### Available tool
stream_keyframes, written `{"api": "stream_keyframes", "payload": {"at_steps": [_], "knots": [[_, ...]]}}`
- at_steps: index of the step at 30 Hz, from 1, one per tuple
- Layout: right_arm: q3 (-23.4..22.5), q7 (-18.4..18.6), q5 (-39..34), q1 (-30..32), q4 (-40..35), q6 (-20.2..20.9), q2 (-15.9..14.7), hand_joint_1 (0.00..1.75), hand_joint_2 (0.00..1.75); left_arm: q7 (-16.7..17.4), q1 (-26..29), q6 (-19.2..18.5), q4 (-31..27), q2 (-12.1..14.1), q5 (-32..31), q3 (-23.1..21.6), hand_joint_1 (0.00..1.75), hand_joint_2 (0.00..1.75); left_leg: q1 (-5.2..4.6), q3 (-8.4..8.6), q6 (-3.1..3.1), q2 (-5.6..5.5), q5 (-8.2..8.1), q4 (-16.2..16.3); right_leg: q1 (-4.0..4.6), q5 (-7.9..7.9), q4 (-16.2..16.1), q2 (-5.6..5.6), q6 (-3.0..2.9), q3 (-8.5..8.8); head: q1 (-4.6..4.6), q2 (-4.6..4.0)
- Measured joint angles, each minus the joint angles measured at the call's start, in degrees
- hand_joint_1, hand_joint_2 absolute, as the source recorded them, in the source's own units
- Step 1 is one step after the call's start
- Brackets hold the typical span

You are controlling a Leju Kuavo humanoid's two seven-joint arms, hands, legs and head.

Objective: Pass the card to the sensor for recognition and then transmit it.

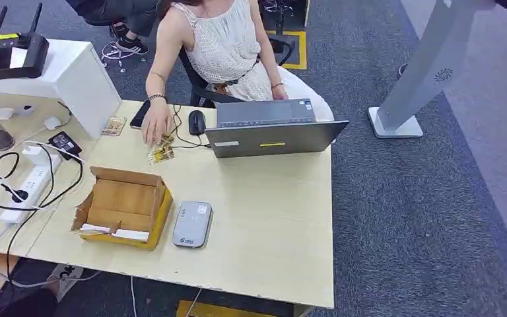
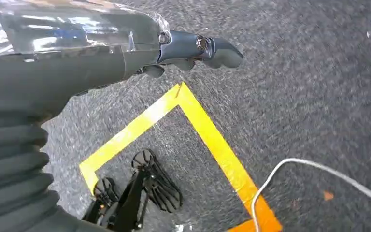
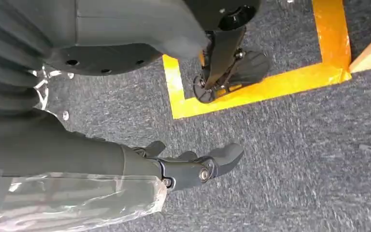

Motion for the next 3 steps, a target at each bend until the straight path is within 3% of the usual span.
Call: {"api": "stream_keyframes", "payload": {"at_steps": [3], "knots": [[2.61, 0.98, -2.41, 0.77, -0.53, 1.16, -0.61, 0.00, 1.75, 0.26, 0.65, -0.04, 0.00, 0.05, 1.67, -4.02, 0.00, 1.75, 0.00, 0.00, -0.01, 0.00, -0.01, 0.00, 0.00, 0.00, 0.00, 0.01, 0.00, -0.01, -0.02, 0.00]]}}
